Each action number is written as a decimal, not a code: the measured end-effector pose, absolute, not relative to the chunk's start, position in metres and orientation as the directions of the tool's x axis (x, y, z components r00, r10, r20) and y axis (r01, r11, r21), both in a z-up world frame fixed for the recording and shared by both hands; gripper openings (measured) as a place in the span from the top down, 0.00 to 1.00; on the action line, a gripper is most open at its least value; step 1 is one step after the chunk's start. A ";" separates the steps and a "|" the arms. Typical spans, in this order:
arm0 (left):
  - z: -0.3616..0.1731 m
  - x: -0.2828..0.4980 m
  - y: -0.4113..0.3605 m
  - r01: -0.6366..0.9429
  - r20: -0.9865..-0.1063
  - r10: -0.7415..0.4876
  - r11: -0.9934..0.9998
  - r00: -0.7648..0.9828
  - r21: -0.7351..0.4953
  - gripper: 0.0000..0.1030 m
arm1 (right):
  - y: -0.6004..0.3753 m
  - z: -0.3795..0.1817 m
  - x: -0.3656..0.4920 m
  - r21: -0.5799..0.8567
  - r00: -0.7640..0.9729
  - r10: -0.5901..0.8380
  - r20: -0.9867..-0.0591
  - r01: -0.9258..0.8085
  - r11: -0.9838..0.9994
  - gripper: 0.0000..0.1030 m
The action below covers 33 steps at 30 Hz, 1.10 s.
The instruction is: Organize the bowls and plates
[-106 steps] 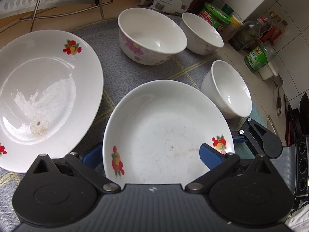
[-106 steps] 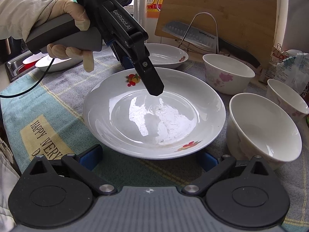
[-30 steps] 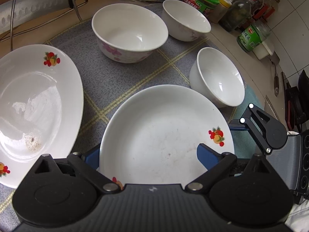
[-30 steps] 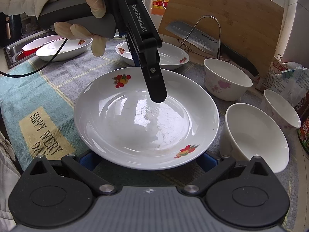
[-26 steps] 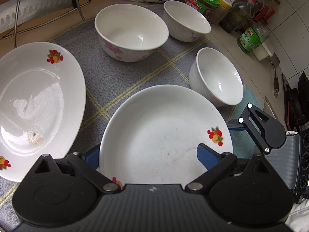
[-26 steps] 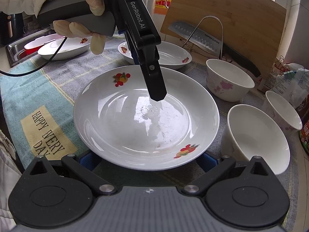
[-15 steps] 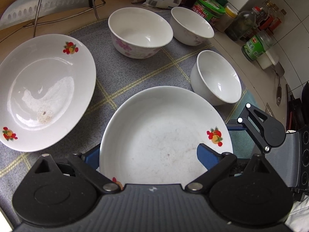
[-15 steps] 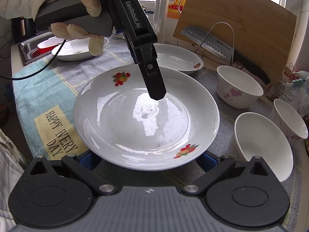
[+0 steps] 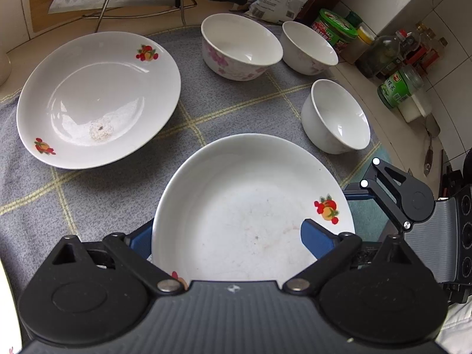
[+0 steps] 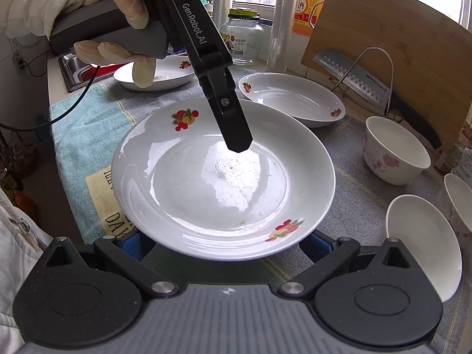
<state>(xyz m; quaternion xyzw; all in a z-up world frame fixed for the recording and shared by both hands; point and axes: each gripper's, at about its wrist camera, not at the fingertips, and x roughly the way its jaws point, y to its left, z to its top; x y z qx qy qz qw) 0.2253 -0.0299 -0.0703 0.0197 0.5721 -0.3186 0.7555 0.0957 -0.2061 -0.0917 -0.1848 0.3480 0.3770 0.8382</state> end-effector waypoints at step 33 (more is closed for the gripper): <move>-0.043 0.232 0.141 0.465 -0.840 -0.480 0.822 0.252 -0.329 0.05 | -0.048 -0.065 0.123 -0.100 0.481 0.516 -0.709 -0.793 0.601 0.00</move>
